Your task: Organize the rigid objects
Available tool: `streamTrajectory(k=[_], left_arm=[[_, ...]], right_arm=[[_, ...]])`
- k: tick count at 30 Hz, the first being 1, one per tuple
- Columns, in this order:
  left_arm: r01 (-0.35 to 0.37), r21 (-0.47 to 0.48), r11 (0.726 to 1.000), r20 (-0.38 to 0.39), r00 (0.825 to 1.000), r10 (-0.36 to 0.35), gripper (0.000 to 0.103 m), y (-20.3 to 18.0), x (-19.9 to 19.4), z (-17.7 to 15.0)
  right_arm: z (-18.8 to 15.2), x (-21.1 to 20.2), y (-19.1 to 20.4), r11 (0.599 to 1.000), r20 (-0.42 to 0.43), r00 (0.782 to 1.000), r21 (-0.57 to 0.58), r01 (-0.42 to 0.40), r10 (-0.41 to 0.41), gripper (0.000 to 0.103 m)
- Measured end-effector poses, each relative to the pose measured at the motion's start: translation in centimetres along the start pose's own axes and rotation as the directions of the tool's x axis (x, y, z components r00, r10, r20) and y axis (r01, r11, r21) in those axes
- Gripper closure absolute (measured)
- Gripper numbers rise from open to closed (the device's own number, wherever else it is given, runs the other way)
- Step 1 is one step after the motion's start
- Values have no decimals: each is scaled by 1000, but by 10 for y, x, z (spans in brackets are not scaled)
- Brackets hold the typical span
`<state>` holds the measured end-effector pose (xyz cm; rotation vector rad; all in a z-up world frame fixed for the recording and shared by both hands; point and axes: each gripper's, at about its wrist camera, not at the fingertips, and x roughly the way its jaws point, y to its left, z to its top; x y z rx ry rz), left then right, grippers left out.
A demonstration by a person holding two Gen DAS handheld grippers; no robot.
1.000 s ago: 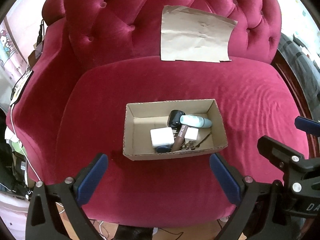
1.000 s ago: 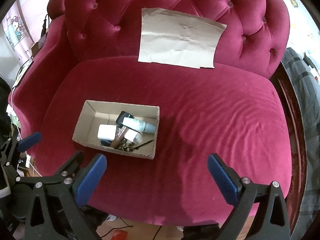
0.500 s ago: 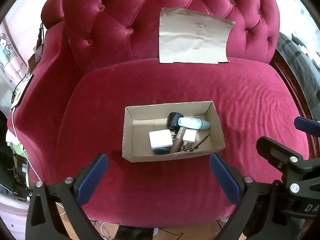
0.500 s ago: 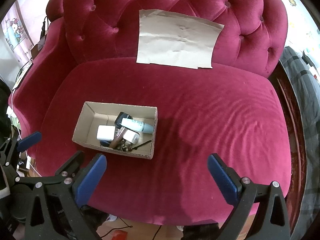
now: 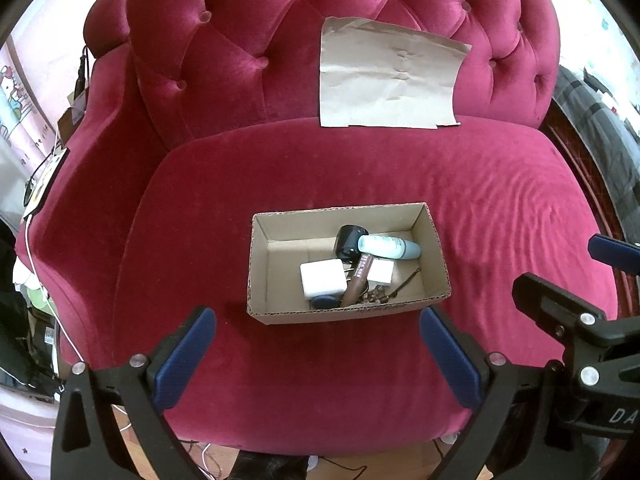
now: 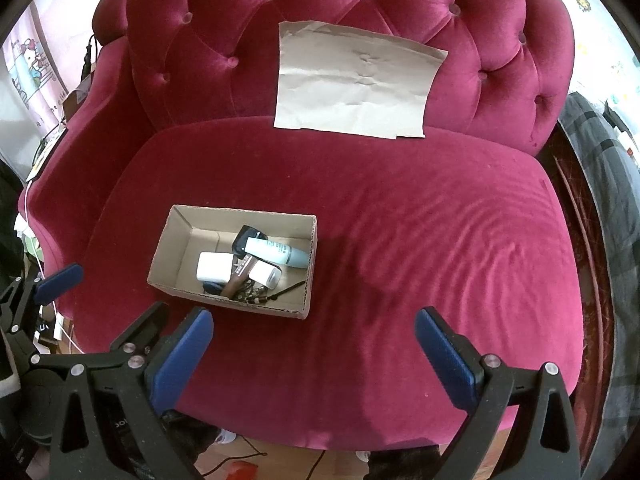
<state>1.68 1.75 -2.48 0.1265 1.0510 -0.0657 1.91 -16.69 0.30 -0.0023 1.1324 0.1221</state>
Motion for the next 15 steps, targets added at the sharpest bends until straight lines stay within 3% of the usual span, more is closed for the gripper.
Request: streamTrajectory(k=[15], left_arm=[[4, 5, 1000, -7, 1000, -4, 0, -1, 4, -1]], right_arm=[[-3, 3, -4, 1000, -5, 1000, 8, -10, 10, 0]])
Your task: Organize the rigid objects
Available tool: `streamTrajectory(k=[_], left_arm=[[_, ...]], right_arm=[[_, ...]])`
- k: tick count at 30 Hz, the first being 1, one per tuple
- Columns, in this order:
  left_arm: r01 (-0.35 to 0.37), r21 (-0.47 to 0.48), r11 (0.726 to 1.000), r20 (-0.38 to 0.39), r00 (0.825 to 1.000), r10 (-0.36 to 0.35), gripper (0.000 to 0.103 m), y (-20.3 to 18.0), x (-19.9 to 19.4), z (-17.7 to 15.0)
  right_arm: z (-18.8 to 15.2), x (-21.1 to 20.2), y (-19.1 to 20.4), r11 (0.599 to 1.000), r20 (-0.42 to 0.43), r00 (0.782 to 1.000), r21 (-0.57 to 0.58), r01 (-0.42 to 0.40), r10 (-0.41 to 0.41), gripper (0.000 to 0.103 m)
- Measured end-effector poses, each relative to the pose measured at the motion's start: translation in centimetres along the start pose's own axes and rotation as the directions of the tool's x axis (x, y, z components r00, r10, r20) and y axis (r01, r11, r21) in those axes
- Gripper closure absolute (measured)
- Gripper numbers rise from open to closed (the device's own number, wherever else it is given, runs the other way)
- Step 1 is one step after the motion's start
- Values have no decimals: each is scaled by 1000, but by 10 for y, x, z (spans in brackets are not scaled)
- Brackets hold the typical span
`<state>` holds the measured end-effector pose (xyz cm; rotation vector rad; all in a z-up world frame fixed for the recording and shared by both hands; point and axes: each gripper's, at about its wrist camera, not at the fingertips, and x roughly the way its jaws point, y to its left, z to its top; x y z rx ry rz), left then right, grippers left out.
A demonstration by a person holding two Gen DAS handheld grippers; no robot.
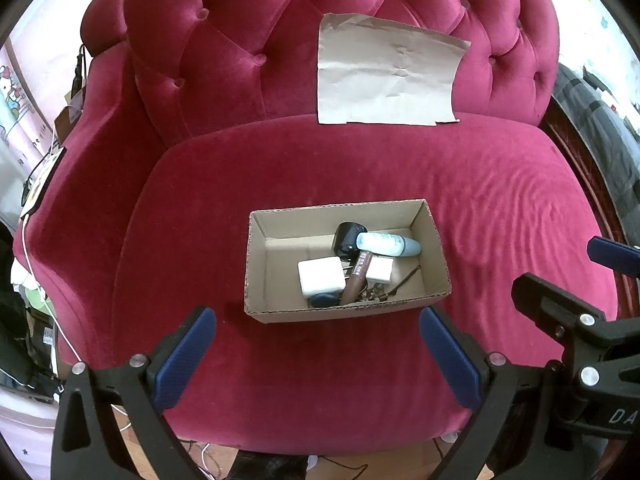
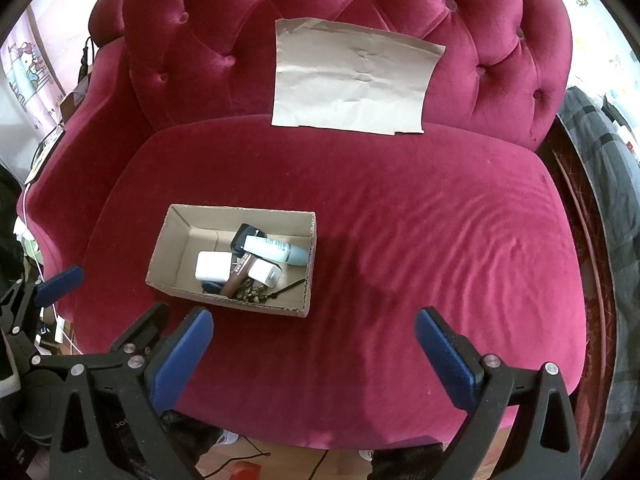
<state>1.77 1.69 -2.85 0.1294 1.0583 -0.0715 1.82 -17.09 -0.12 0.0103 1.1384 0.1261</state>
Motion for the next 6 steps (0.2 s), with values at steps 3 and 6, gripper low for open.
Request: streamTrajectory(k=[3, 6], left_arm=[[-5, 1, 1000, 8, 1000, 5, 0, -1, -1, 0], [2, -6, 1000, 17, 1000, -2, 0, -1, -2, -1]], right_arm=[[1, 1, 1, 1000, -2, 1000, 0, 0, 0, 0], [1, 1, 2, 1000, 10, 1000, 0, -4, 4, 0]])
